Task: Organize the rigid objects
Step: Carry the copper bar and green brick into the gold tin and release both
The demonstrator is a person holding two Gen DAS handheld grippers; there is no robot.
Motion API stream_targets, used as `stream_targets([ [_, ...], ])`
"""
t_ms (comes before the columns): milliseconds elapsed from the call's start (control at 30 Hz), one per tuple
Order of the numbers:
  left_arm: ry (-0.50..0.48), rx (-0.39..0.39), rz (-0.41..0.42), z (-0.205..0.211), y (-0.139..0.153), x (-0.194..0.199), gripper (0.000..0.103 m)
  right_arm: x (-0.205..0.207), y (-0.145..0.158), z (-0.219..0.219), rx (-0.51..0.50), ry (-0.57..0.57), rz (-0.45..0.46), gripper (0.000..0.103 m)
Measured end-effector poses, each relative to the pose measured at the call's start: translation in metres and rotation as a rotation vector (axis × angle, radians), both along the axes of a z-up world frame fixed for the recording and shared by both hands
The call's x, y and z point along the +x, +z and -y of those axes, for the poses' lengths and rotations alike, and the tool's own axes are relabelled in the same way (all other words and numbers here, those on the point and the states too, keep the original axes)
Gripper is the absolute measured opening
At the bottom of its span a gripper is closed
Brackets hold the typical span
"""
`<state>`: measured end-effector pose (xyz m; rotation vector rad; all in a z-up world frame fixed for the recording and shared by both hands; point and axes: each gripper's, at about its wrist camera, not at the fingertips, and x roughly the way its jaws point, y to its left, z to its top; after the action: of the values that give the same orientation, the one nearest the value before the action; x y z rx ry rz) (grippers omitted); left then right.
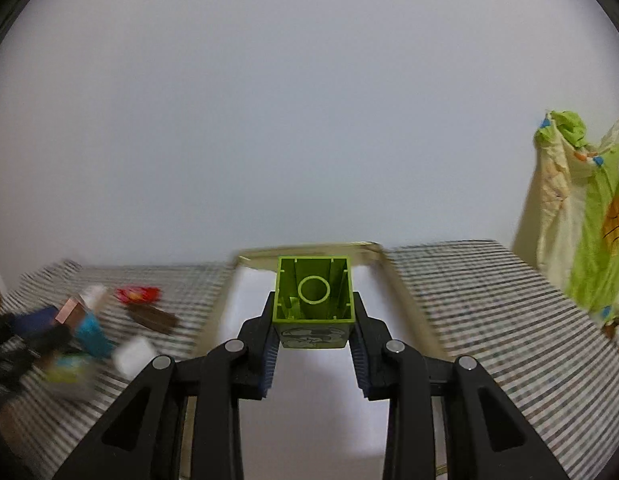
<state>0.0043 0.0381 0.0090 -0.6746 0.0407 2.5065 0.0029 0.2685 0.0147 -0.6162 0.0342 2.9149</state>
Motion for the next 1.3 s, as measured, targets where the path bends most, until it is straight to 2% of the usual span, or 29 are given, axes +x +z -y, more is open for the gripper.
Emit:
stream_targets([
  [67,-0.026,-0.02,-0.006,-0.026,0.0,0.0,0.045,-0.007,-0.005,-0.012,0.008,-0.012,0.035,0.034],
  [200,-0.061,-0.014,0.024,-0.063,-0.001,-0.009,0.045,-0.015,-0.011,-0.028,0.005,-0.03,0.091,0.034],
  [433,-0.096,-0.043,0.072,-0.116,-0.01,-0.021,0.045,-0.025,-0.025,-0.043,-0.053,-0.037,0.178,0.034],
  [700,-0.075,-0.108,0.117,-0.133,-0.025,-0.023,0.044,-0.035,-0.037,-0.044,-0.08,-0.046,0.26,0.034],
  [967,-0.048,-0.149,0.124,-0.135,-0.035,-0.024,0.044,-0.039,-0.039,-0.044,-0.116,-0.038,0.26,0.034],
  [1000,-0.046,-0.15,0.124,-0.135,-0.035,-0.024,0.045,-0.038,-0.039,-0.044,-0.127,-0.036,0.256,0.037],
  [1033,-0.035,-0.152,0.121,-0.134,-0.035,-0.023,0.045,-0.037,-0.038,-0.045,-0.136,-0.034,0.253,0.046],
  [1067,-0.028,-0.152,0.116,-0.133,-0.034,-0.023,0.051,-0.035,-0.036,-0.045,-0.152,-0.023,0.246,0.05],
  [1100,-0.019,-0.153,0.112,-0.131,-0.033,-0.022,0.062,-0.034,-0.035,-0.045,-0.176,-0.012,0.232,0.058],
  [1133,-0.014,-0.141,0.097,-0.128,-0.03,-0.019,0.068,-0.032,-0.033,-0.044,-0.185,-0.009,0.215,0.067],
  [1167,-0.004,-0.132,0.085,-0.127,-0.028,-0.017,0.081,-0.028,-0.03,-0.044,-0.194,0.002,0.191,0.07],
  [1200,0.011,-0.122,0.066,-0.124,-0.023,-0.014,0.094,-0.025,-0.027,-0.043,-0.189,-0.002,0.168,0.078],
  [1267,0.043,-0.117,0.021,-0.12,-0.016,-0.008,0.102,-0.015,-0.019,-0.041,-0.154,-0.029,0.097,0.082],
  [1300,0.054,-0.116,-0.008,-0.118,-0.012,-0.004,0.102,-0.013,-0.016,-0.041,-0.151,-0.034,0.076,0.084],
])
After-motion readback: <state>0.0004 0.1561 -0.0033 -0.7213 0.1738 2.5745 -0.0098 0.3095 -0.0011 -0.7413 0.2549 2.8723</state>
